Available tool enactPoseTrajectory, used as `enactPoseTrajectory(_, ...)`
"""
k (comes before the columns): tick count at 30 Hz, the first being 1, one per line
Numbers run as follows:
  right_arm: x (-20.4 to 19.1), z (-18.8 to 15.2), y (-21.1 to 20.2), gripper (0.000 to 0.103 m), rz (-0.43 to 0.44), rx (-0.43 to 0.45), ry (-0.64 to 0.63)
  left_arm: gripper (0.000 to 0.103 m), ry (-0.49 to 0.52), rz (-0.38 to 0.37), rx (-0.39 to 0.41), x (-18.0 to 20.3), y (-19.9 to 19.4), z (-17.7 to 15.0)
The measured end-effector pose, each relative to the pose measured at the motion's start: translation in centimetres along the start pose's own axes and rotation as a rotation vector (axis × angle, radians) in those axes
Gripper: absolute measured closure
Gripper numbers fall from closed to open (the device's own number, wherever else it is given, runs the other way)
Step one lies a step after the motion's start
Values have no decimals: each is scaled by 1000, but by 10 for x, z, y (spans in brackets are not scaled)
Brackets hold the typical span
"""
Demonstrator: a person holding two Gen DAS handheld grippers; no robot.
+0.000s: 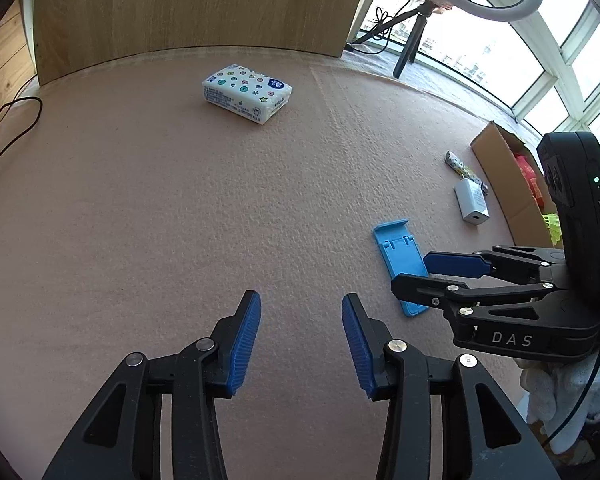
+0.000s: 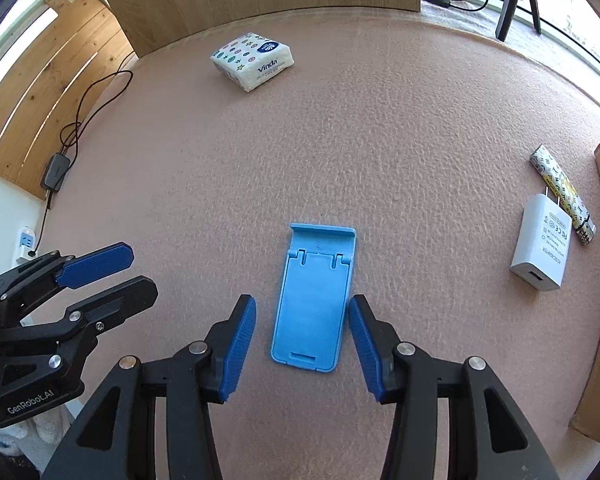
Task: Organize objects
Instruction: 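Grasp the blue phone stand with the right tool and lift it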
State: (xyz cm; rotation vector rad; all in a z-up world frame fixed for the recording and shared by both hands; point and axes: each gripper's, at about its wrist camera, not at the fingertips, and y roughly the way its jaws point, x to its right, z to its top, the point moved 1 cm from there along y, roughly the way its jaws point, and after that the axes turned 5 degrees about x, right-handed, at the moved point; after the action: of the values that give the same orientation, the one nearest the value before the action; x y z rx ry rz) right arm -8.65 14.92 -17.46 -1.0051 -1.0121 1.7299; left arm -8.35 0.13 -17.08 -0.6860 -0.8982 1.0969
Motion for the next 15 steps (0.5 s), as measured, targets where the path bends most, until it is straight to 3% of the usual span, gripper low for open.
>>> enactPoseTrajectory(7, -10, 1, 4, 59, -72, -1, -46, 57, -6, -38, -1, -4, -3, -1)
enactPoseTrajectory(10, -12, 0, 4, 69, -116, 5, -66, 57, -3, -42, -6, -3, -2, -3)
enactPoseTrajectory(15, -9, -2, 3, 69, -105, 15, -56, 57, 11, -50, -12, -2, -2, -5)
